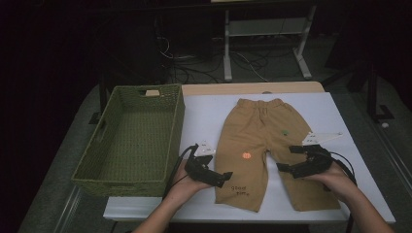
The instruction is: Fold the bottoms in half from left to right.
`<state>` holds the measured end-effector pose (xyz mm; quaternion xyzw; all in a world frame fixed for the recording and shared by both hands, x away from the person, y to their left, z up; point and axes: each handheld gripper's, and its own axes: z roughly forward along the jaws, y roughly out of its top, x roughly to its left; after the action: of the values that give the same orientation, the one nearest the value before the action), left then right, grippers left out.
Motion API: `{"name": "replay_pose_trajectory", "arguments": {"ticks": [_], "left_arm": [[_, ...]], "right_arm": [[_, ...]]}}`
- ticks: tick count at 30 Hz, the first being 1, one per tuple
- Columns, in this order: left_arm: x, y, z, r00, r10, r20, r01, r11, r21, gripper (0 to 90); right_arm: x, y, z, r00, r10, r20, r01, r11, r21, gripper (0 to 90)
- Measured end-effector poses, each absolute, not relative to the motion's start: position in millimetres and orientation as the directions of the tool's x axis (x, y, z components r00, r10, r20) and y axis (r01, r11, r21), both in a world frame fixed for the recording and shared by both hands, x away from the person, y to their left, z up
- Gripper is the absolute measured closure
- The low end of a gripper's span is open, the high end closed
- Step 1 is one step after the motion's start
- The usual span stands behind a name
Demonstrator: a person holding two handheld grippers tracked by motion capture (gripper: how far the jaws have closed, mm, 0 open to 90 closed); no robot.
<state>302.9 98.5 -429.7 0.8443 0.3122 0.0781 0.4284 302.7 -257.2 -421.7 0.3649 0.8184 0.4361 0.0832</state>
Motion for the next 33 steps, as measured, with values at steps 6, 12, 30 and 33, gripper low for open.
{"name": "replay_pose_trajectory", "arguments": {"ticks": [6, 12, 30, 33], "left_arm": [[310.7, 95.4, -428.6, 0.784, 0.606, -0.138, 0.467, -0.429, 0.773, 0.1], [317.3, 91.3, -426.5, 0.773, 0.619, -0.138, 0.473, -0.418, 0.775, 0.1], [341.8, 83.9, -421.7, 0.731, 0.671, -0.121, 0.488, -0.391, 0.781, 5.7], [344.9, 83.4, -421.7, 0.727, 0.677, -0.118, 0.492, -0.392, 0.777, 8.8]], "right_arm": [[301.6, -258.3, -420.9, -0.718, 0.671, 0.187, 0.524, 0.343, 0.780, 9.5], [302.4, -258.0, -421.9, -0.724, 0.665, 0.182, 0.519, 0.352, 0.779, 9.0], [302.8, -259.3, -421.7, -0.718, 0.671, 0.186, 0.524, 0.345, 0.779, 8.9], [303.2, -259.7, -421.9, -0.718, 0.671, 0.187, 0.526, 0.346, 0.777, 9.0]]}}
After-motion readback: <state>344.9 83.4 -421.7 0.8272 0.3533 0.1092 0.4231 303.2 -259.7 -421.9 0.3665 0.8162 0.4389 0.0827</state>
